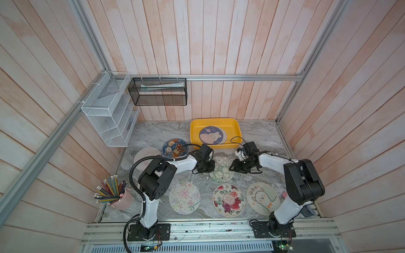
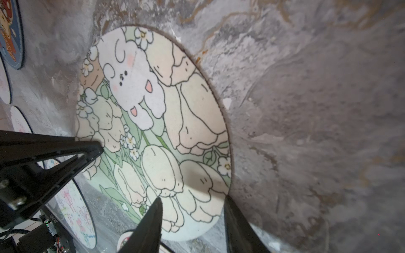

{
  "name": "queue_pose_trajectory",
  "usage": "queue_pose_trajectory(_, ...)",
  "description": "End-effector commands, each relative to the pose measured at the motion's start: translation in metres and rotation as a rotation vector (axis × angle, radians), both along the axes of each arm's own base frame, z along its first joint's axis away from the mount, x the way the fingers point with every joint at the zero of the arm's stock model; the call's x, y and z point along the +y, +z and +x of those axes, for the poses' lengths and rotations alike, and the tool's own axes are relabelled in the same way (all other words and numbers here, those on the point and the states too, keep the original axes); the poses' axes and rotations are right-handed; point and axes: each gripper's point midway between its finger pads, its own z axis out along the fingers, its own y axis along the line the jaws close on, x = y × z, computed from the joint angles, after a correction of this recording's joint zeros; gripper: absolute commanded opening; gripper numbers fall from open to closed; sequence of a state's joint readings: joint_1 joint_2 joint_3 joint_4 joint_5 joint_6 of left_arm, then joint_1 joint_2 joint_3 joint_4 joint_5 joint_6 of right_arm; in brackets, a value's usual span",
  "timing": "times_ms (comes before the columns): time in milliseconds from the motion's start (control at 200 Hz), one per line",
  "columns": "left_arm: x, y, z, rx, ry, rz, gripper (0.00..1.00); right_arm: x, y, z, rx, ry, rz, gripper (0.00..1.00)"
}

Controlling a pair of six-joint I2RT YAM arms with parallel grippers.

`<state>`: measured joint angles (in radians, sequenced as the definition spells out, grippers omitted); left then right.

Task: Put the coasters into the storage box
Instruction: Pick up the coaster from the center of the board, then place the coaster in the storage box.

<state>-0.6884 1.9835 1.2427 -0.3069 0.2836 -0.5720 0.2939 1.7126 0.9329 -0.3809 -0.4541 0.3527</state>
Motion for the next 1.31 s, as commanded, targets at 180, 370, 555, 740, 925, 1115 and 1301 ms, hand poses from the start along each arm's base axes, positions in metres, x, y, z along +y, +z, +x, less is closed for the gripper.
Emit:
queue_pose_trajectory(180,-0.019,0.077,0.017,-0.147,-0.036,-0.108,0.00,0.003,0.009,-0.015,-0.005,-0.017,0.060,0.60)
queue_pose_trajectory(370,-0.035,0.139,0.036,-0.282,-0.093,-0.176,0.00,0.001,0.016,-0.018,-0.024,-0.026,0.090,0.66)
queue_pose_trajectory(555,-0.046,0.191,0.063,-0.401,-0.126,-0.226,0.00,-0.001,0.022,-0.020,-0.041,-0.037,0.108,0.68)
queue_pose_trajectory(740,-0.051,0.226,0.098,-0.477,-0.120,-0.285,0.00,-0.001,0.027,-0.019,-0.054,-0.044,0.124,0.70)
queue_pose_trajectory(925,-0.054,0.244,0.131,-0.551,-0.118,-0.319,0.00,-0.002,0.031,-0.019,-0.060,-0.046,0.130,0.70)
queue_pose_trajectory(1115,-0.046,0.238,0.165,-0.584,-0.102,-0.342,0.00,-0.003,0.034,-0.019,-0.068,-0.052,0.133,0.71)
queue_pose_trajectory(1301,-0.030,0.204,0.198,-0.574,-0.065,-0.348,0.00,-0.004,0.037,-0.019,-0.073,-0.059,0.136,0.71)
